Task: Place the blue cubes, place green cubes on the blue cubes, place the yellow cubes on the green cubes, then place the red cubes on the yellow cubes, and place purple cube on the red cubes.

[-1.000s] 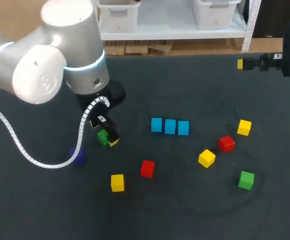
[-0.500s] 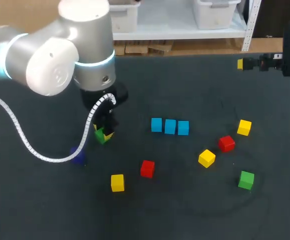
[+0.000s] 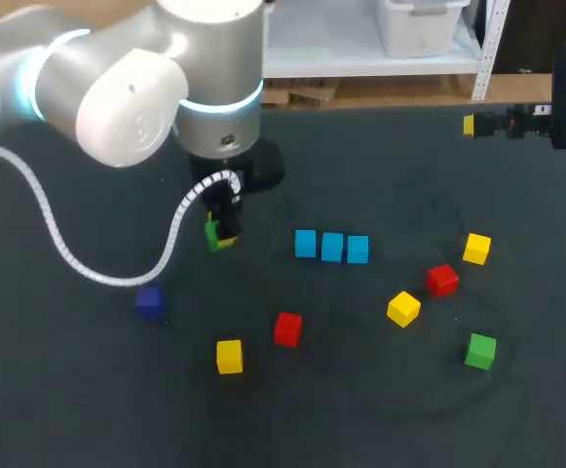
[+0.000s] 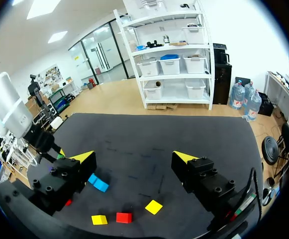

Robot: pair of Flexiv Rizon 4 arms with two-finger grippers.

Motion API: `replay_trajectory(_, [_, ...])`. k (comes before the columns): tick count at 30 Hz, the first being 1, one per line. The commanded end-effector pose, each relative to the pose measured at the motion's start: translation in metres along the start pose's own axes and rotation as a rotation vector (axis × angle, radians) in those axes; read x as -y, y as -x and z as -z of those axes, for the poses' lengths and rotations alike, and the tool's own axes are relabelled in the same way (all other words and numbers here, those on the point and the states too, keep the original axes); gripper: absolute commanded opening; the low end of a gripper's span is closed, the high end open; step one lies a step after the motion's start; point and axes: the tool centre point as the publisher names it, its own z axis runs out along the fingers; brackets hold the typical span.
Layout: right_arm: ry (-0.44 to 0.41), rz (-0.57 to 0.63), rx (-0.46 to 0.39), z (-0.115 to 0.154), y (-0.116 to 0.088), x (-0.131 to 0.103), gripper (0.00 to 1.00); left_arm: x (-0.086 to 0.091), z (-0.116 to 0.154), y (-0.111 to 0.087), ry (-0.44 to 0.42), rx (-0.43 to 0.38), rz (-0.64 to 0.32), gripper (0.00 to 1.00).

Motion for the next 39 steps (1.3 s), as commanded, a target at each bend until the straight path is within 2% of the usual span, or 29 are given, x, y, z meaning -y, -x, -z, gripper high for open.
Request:
replay_trajectory(1, [0.003, 0.001, 0.0, 0.0, 0.0, 0.001, 1.0, -0.002, 0.02, 0.023, -0.004, 0.021, -0.128, 0.0])
replay_trajectory(7, [0.003, 0.001, 0.0, 0.0, 0.0, 0.001, 1.0, -0.003, 0.018, 0.059, -0.044, 0.048, -0.24, 0.0])
replay_trajectory(17, [0.003, 0.001, 0.0, 0.0, 0.0, 0.001, 1.0, 0.004, 0.005, 0.098, -0.09, 0.064, -0.39, 0.0])
replay_trajectory(24, [0.003, 0.001, 0.0, 0.0, 0.0, 0.001, 1.0, 0.005, 0.004, 0.11, -0.105, 0.068, -0.427, 0.0])
replay_trajectory(28, [0.003, 0.001, 0.0, 0.0, 0.0, 0.001, 1.0, 0.006, 0.002, 0.115, -0.126, 0.071, -0.424, 0.0])
replay_trajectory(30, [0.003, 0.001, 0.0, 0.0, 0.0, 0.001, 1.0, 0.007, 0.001, 0.117, -0.167, 0.087, -0.419, 0.0])
replay_trajectory(39, [0.003, 0.001, 0.0, 0.0, 0.0, 0.001, 1.0, 0.009, -0.004, 0.127, -0.185, 0.079, -0.421, 0.0])
